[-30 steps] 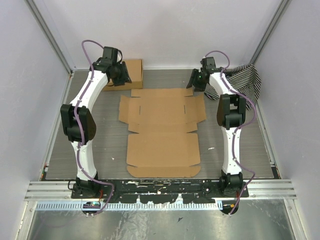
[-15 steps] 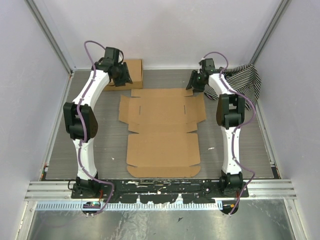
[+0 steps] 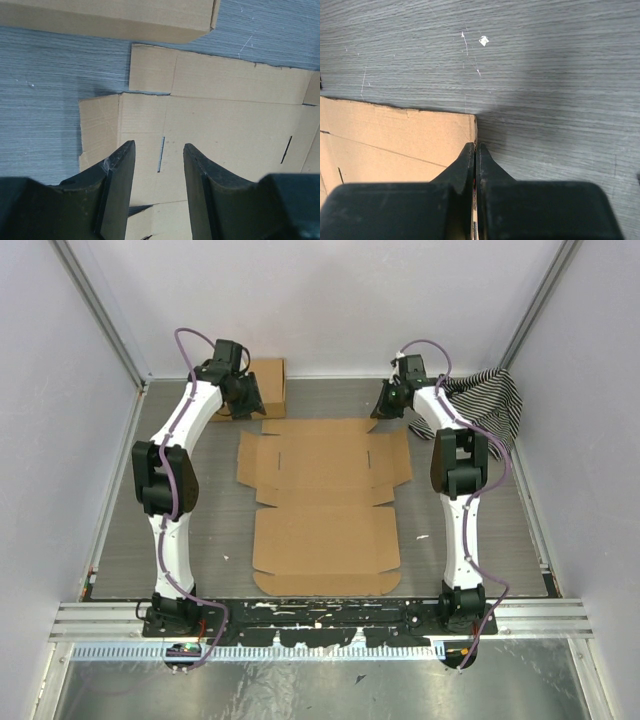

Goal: Fold the paper box

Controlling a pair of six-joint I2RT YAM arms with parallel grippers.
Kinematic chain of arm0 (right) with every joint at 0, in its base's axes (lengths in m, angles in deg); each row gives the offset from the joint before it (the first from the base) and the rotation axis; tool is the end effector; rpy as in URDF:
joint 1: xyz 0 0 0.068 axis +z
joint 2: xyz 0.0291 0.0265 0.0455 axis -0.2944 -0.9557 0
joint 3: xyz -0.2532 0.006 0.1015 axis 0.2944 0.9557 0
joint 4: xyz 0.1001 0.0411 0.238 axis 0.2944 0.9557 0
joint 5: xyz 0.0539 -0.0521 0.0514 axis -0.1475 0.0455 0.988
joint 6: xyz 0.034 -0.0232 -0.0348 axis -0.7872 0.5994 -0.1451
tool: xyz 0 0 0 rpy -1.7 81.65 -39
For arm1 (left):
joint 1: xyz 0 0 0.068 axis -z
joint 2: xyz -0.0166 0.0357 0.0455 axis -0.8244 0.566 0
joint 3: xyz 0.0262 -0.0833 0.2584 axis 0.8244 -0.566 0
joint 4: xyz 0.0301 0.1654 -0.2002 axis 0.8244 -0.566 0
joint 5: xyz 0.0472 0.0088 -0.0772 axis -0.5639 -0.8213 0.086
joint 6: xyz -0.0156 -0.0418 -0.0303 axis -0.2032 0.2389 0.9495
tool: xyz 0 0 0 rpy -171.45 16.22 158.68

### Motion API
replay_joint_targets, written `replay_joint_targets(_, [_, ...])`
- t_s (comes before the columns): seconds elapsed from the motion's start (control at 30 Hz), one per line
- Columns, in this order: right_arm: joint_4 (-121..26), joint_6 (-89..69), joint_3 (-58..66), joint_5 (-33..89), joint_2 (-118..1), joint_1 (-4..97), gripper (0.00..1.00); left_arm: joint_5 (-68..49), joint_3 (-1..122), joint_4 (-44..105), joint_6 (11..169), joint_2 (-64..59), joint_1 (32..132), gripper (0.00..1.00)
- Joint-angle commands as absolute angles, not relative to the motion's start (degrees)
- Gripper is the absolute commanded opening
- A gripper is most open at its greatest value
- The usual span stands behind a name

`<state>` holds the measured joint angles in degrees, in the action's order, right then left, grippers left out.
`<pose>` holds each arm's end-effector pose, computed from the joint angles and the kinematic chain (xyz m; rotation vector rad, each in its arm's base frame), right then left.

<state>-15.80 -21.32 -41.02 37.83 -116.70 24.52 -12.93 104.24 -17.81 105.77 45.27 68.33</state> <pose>0.5335 0.0802 0.1797 0.0921 2.4870 0.5752 0.4684 -0.1094 0.2735 -0.2795 2.5324 -0.3814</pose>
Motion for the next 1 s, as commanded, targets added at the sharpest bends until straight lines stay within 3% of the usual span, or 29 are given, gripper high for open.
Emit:
replay_joint_targets(0.0, [-13.64,-18.75,-38.94,34.84,-109.25,25.81,0.01,-13.65,107.12,-20.53,105.82,45.83,68.27,0.51])
replay_joint_targets(0.37, [-13.02,-17.45,-31.17,29.56,-100.19,27.58,0.01,-12.25,113.57,-25.96,106.23,53.77,68.28,0.52])
replay_joint_targets(0.97, [-15.39,-22.70,-34.21,28.98,-107.12,27.49,0.01,-9.96,118.63,-26.22,108.78,60.18,68.34,0.50])
